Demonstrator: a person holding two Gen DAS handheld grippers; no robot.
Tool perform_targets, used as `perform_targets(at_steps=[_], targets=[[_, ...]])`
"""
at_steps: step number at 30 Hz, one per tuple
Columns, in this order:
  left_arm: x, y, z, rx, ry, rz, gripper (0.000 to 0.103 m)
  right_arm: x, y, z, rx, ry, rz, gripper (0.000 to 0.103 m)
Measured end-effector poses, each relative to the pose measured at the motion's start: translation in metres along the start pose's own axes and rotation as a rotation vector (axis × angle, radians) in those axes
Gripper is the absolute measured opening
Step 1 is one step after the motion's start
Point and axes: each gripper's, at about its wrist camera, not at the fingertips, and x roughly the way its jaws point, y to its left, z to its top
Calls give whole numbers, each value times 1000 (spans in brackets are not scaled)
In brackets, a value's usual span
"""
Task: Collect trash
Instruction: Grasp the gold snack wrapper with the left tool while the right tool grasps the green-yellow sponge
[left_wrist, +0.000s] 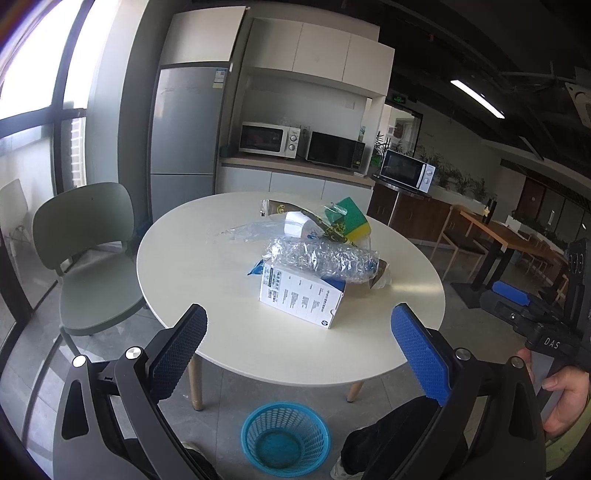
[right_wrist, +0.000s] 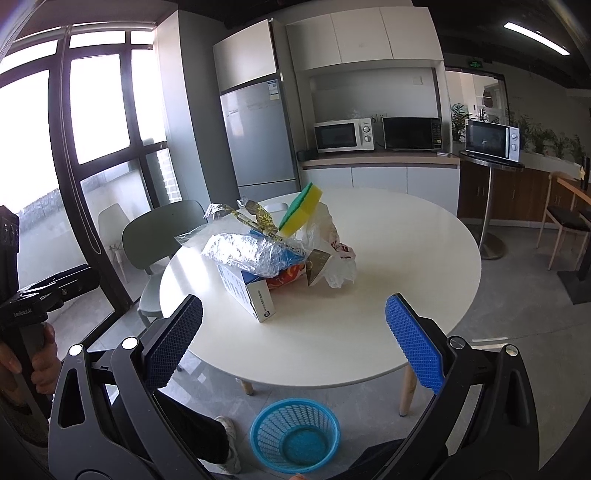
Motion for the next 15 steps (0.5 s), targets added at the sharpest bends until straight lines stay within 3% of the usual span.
perform_targets(at_steps=[15], targets=[[61, 1, 45, -64, 22, -78, 97, 68, -19, 71, -10, 48, 32, 95]])
